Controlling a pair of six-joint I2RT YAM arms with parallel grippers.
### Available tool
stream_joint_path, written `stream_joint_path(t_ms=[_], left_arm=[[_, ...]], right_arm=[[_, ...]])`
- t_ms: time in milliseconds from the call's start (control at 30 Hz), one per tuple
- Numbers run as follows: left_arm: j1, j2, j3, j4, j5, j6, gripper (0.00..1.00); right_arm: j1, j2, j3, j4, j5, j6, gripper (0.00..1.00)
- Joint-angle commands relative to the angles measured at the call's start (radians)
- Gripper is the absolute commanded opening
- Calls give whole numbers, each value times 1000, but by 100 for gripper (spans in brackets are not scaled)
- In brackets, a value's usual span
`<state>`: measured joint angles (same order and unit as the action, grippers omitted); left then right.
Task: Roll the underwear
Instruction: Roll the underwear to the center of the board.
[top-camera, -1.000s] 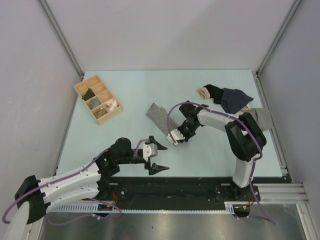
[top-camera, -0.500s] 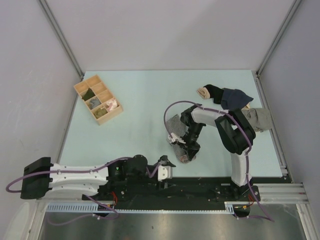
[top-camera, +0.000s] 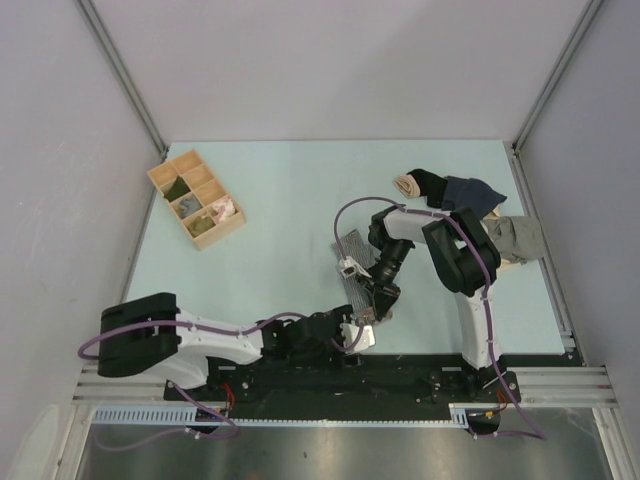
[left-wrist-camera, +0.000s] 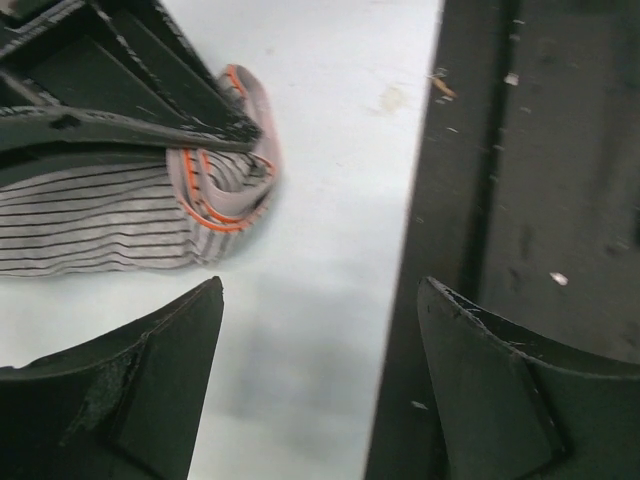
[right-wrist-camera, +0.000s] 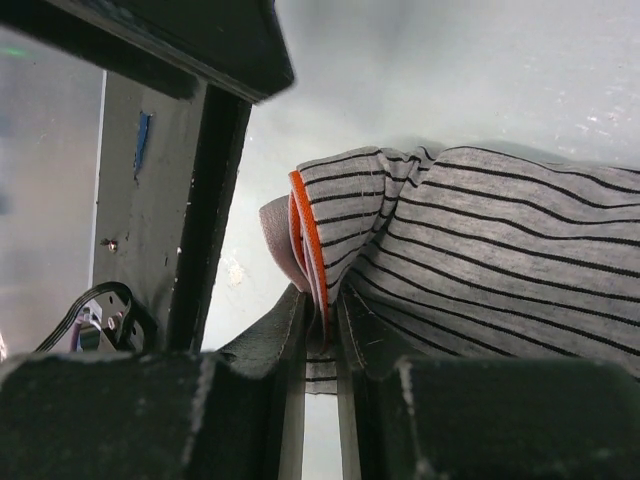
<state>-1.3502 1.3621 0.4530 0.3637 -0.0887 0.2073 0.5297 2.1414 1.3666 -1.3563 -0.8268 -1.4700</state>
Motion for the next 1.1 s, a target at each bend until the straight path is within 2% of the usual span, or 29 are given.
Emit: stream_joint_path(t_ms=[0,233,467,567,667,767,800,833,867,933,1033,1067], left_arm=[[29,54,47,139,-79,55,84],[74,149,102,153,-52,87,80],[89,233,156,129,-26,75,70],[92,261,176,109,-26,73,62],[97,288,207,74,-31,69,51],[102,315,243,20,-20,64,35],[103,321,256,8,-11,66,24],[103,324,260,-6,0,61,18],[114,324,265,-31,27,55,6],[138,313,268,-64,70,23,0],[187,283,253,-83,167,-48,0],[203,275,248,-88,225,-89,0]], right_arm=[[-4,26,31,-142,-9,-6,10],[-11,48,51,-162,-15,-16,10],[-25,58,60,-164,-23,-16,10],[-30,60,60,-165,-31,-18,11],[-30,61,61,-165,-37,-18,11],[-34,55,61,-165,-44,-16,11],[-36,51,61,-164,-47,-16,11],[-40,48,61,-164,-55,-16,12],[-42,42,61,-162,-61,-12,13],[-53,12,61,-141,-70,8,16],[-71,-66,61,-55,-71,95,24],[-98,-89,63,-8,-74,134,31]])
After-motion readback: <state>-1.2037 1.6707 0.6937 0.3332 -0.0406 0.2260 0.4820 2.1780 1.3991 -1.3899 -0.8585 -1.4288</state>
